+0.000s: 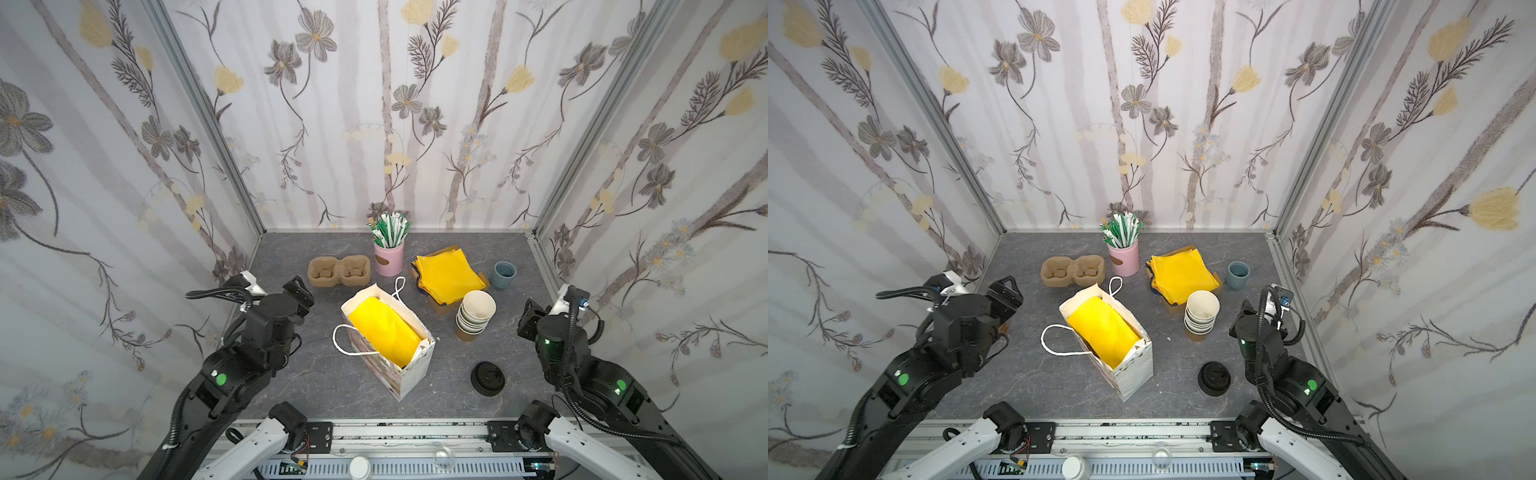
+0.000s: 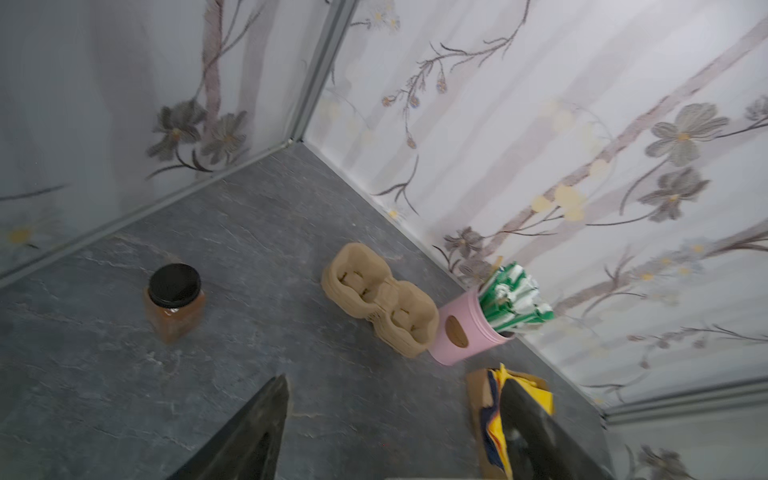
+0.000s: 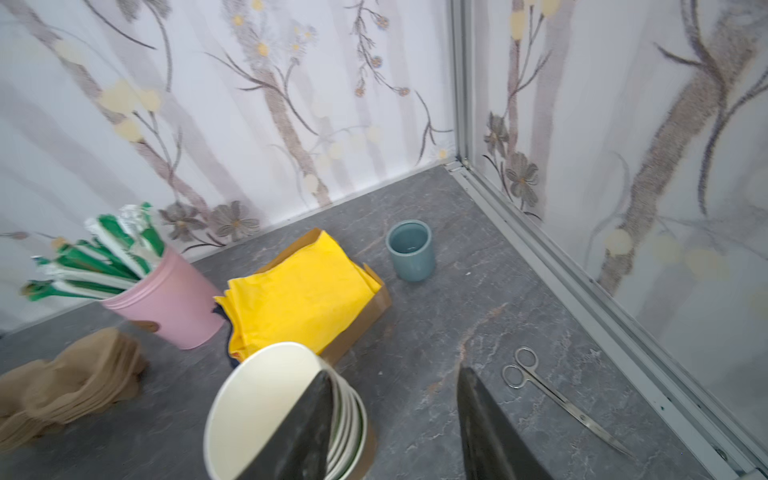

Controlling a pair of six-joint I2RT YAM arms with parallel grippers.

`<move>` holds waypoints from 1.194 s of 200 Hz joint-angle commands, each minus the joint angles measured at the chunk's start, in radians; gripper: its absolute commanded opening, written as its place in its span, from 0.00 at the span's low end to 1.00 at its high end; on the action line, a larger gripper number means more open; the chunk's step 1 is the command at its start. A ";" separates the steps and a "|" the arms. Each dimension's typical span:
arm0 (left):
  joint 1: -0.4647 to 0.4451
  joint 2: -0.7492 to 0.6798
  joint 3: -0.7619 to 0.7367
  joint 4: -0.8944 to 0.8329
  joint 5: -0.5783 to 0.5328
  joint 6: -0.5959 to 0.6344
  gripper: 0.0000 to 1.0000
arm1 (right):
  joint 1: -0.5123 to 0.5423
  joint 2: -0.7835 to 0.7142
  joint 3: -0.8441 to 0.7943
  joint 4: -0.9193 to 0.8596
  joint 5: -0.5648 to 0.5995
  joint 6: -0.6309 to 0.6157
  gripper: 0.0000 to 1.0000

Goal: Pack the takeout coffee

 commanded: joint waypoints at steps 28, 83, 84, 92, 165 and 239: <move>0.047 0.002 -0.367 0.540 -0.279 0.294 0.83 | -0.331 -0.044 -0.360 0.467 -0.212 -0.138 0.49; 0.308 0.038 -0.639 1.046 0.049 0.600 0.84 | -0.619 0.163 -0.518 0.979 -0.484 -0.362 0.60; 0.312 0.042 -0.643 1.054 0.054 0.604 0.84 | -0.622 0.168 -0.518 0.988 -0.489 -0.367 0.62; 0.344 0.065 -0.667 1.122 0.082 0.637 0.84 | -0.644 0.206 -0.530 1.059 -0.515 -0.409 0.67; 0.503 0.364 -0.774 1.541 0.364 0.753 0.94 | -0.738 0.516 -0.569 1.531 -0.738 -0.544 0.83; 0.529 0.614 -0.826 1.897 0.572 0.824 0.97 | -0.766 0.691 -0.626 1.932 -0.909 -0.508 0.86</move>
